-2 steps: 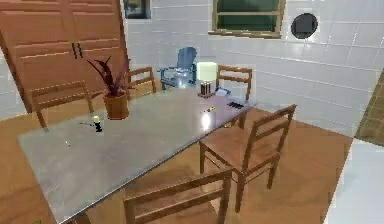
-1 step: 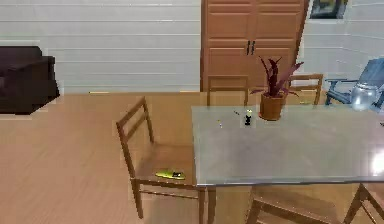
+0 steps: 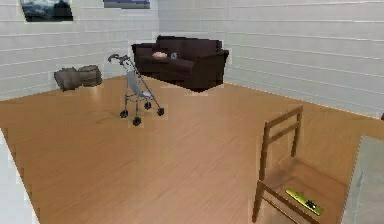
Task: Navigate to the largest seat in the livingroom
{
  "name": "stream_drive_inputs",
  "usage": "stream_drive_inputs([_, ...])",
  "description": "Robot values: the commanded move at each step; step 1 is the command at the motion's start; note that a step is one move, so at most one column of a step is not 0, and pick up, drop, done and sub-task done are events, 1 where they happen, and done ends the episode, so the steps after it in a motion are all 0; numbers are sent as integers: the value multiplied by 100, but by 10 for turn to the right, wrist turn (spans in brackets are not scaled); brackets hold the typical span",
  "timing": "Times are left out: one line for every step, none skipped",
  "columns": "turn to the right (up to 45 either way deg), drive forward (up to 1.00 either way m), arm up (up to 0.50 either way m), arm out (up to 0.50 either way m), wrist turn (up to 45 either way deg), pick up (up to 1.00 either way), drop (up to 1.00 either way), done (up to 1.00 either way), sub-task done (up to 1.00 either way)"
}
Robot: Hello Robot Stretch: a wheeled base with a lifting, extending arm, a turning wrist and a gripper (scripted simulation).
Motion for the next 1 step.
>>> stream_drive_inputs([-60,0,0,0,0,0,0,0,0])
